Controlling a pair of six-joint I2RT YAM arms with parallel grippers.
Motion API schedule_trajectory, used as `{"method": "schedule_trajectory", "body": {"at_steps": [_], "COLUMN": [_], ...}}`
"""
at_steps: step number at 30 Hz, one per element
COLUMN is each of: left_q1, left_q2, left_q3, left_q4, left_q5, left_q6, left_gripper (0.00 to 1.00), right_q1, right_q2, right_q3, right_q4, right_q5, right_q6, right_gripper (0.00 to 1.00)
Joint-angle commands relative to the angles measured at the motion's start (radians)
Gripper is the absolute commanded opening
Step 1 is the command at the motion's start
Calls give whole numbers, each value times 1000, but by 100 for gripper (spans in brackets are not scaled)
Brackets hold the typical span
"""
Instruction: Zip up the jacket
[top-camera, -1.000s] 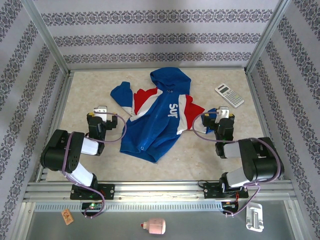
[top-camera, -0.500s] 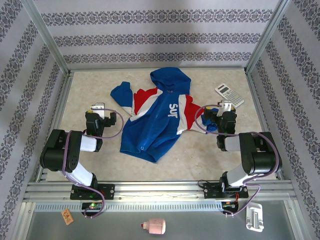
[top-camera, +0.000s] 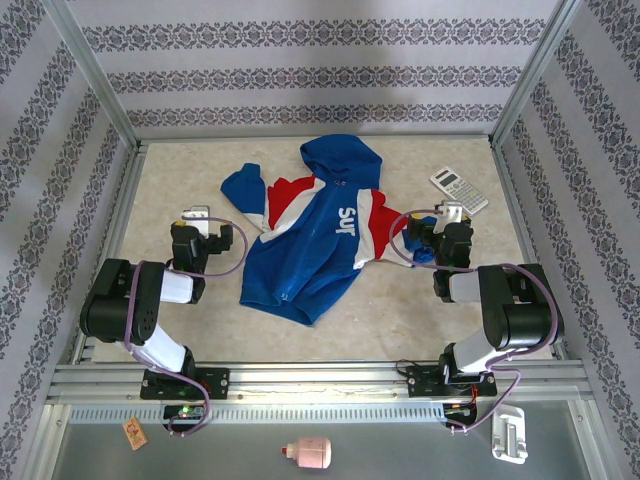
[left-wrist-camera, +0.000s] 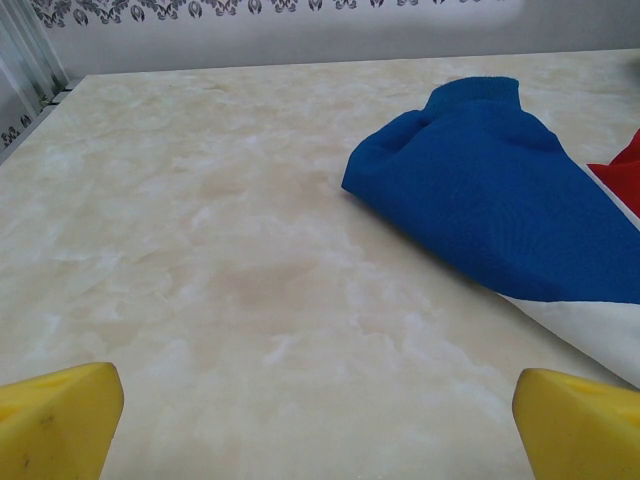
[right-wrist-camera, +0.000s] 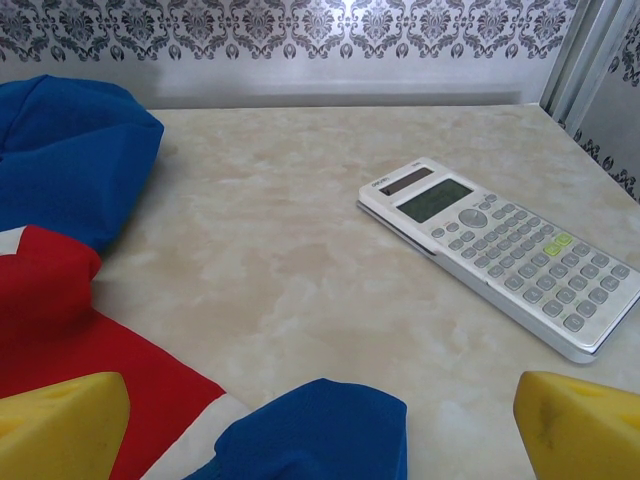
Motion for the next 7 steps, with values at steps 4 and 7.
{"method": "schedule_trajectory", "body": {"at_steps": [4, 7], "left_q1": [11, 11], "left_q2": [-4, -4], "left_q3": [13, 13], "left_q4": [-14, -14], "left_q5": [15, 15], "left_q6": [-18, -17], "left_gripper": [100, 100], "right_q1": [13, 12], "right_q2": [3, 2], "right_q3": [18, 15], "right_q4": [-2, -2], "right_q5": [-19, -20], "right_q6": [-2, -1], "right_gripper": [98, 98]}}
